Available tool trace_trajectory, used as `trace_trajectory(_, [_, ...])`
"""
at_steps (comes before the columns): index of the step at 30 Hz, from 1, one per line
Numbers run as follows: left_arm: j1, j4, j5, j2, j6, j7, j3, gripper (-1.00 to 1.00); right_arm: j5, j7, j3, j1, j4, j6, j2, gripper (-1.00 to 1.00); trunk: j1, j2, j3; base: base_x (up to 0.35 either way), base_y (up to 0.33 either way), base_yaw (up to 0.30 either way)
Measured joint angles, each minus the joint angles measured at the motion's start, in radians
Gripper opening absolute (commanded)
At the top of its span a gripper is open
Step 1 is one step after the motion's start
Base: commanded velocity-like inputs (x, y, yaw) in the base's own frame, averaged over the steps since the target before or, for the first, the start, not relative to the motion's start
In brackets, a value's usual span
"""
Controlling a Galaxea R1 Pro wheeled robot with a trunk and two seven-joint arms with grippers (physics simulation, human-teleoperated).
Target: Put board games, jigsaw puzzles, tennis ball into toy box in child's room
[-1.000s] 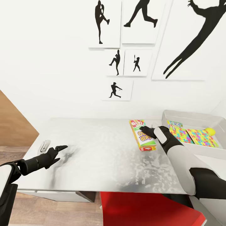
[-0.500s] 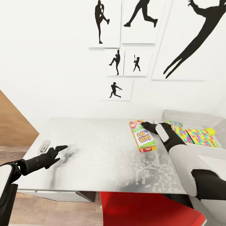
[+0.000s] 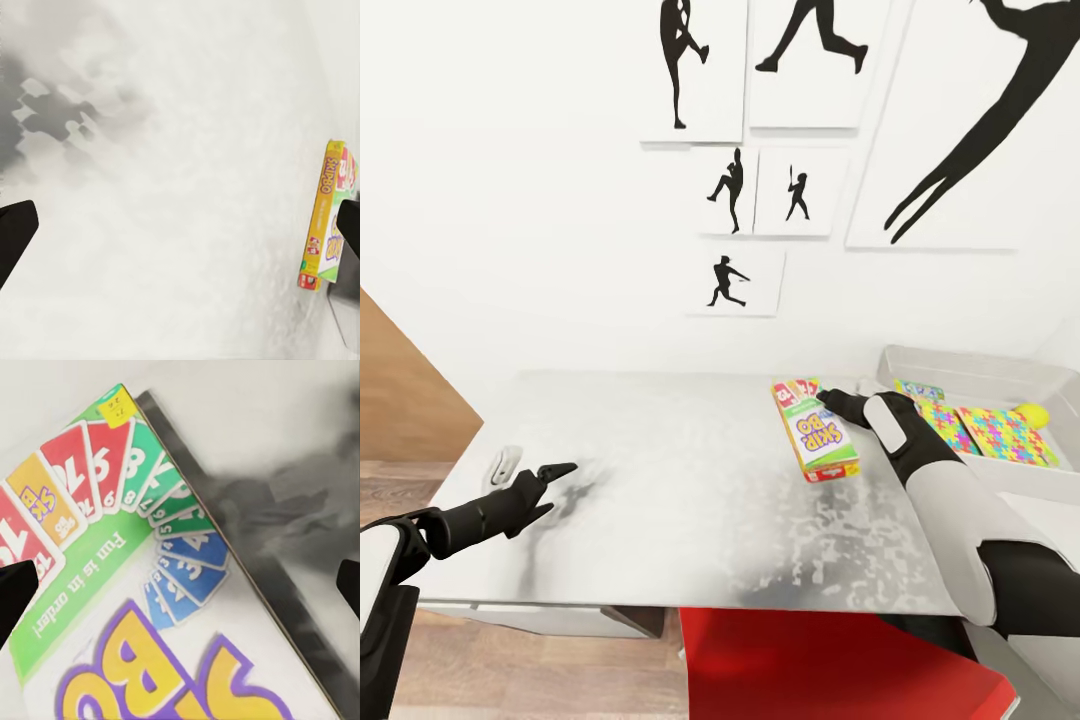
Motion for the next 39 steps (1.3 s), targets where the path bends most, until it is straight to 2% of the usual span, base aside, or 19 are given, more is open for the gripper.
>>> trace_trajectory(12, [-0.002,0.006,-0.007,-0.002,-0.005,0.036,-0.005,1.00,0.000,0.008,-0.001,0.033,0.011,0.004,-0.002,1.00,0.000,0.000,-0.001,0.000,0.000,0.000])
trace_trajectory(26, [0.008,0.006,-0.003,-0.004,-0.005,0.024,-0.005,1.00,-0.002,0.010,0.000,0.041,0.010,0.008,-0.001,1.00,0.000,0.000,-0.001,0.000,0.000,0.000])
trace_trajectory(39, [0.009,0.006,-0.003,-0.005,-0.006,0.025,-0.005,1.00,-0.005,0.010,-0.001,0.041,0.011,0.040,-0.002,1.00,0.000,0.000,-0.001,0.000,0.085,0.000])
